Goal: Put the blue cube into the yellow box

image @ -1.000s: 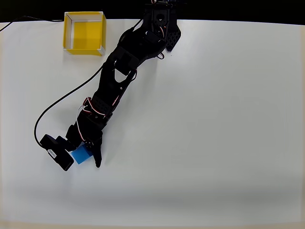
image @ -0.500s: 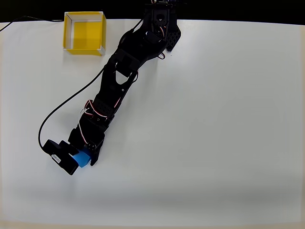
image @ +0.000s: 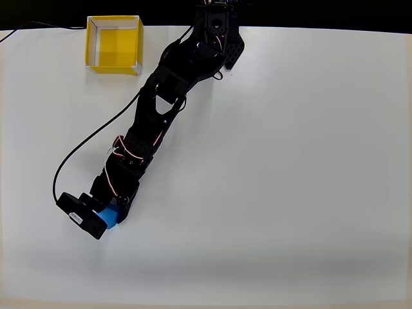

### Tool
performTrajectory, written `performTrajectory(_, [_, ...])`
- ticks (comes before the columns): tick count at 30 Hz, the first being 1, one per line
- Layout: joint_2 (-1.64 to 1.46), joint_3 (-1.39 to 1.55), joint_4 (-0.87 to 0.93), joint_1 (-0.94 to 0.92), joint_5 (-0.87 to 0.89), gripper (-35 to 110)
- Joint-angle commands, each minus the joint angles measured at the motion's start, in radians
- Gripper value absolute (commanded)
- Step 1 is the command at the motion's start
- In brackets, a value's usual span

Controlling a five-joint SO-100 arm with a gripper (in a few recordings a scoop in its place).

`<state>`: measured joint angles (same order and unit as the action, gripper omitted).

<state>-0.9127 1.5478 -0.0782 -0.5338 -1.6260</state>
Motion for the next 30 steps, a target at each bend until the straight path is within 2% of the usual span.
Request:
performTrajectory(1, [-0.156, -0.115, 0.003, -0.021, -0.031, 18])
performTrajectory(8, [-0.341, -0.115, 0.104, -0.044, -0.031, 17])
performTrajectory(20, [-0.805, -0.12, 0.709, -0.199, 0.021, 17])
performTrajectory(25, [-0.96, -0.124, 1.003, -0.353, 0.052, 17])
performTrajectory(30, [-1.065, -0.087, 1.209, -0.557, 0.054, 17])
